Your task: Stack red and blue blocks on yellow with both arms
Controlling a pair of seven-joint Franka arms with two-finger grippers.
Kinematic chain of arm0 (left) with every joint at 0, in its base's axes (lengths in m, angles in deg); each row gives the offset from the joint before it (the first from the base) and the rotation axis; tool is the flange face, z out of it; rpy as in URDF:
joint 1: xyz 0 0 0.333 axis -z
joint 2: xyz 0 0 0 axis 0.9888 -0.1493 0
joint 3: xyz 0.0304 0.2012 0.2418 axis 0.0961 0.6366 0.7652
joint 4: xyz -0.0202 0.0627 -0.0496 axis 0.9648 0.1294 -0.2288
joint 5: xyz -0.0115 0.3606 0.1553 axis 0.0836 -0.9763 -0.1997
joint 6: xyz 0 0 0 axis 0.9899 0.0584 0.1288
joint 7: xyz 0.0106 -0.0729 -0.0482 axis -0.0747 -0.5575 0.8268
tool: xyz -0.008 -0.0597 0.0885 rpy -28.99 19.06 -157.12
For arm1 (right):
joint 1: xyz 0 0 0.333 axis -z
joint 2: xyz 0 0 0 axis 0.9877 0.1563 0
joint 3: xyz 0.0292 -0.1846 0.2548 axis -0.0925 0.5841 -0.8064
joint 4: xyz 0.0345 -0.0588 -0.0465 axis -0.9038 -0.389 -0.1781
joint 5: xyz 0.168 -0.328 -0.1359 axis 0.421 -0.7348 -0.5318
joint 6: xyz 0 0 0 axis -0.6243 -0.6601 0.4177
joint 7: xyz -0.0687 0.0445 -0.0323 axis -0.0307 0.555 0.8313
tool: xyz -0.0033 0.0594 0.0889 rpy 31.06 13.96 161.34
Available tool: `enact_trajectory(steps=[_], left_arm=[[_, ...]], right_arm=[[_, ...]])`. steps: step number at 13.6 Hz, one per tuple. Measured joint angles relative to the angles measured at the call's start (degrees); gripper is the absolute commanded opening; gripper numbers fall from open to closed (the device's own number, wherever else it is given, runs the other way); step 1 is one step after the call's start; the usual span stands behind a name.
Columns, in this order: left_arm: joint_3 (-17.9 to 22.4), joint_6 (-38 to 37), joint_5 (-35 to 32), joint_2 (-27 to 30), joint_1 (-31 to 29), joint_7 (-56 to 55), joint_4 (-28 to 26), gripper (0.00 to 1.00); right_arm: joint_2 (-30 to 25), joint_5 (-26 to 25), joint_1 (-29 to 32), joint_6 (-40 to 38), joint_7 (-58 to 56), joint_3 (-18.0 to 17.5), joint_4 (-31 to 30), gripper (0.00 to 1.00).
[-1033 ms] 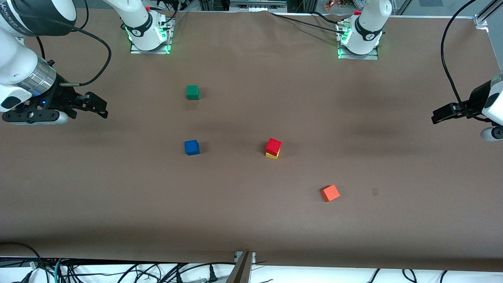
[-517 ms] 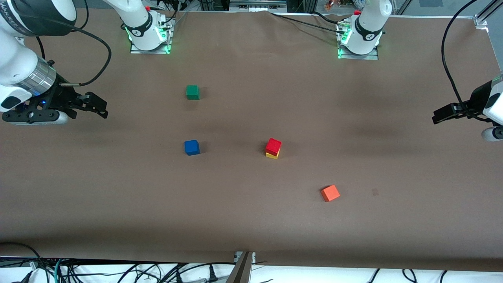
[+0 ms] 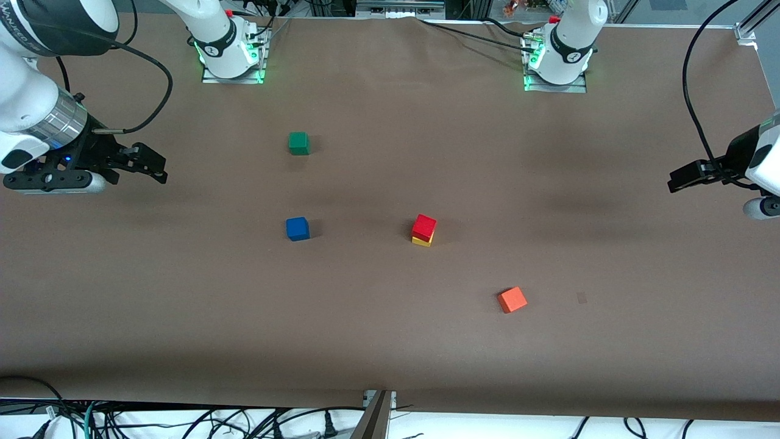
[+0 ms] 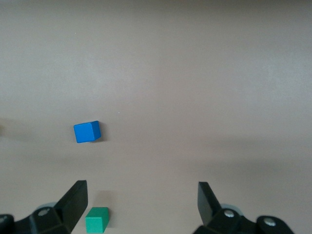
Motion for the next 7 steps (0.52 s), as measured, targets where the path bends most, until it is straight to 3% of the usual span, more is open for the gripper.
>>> enact_trajectory(steps=[7], left_arm=[[0.0,0.1,0.0,-0.1,0.0,0.0,0.1,1.0]], right_arm=[[1.0,0.0,-1.0,2.8,0.0,-0.8,0.3,1.0]])
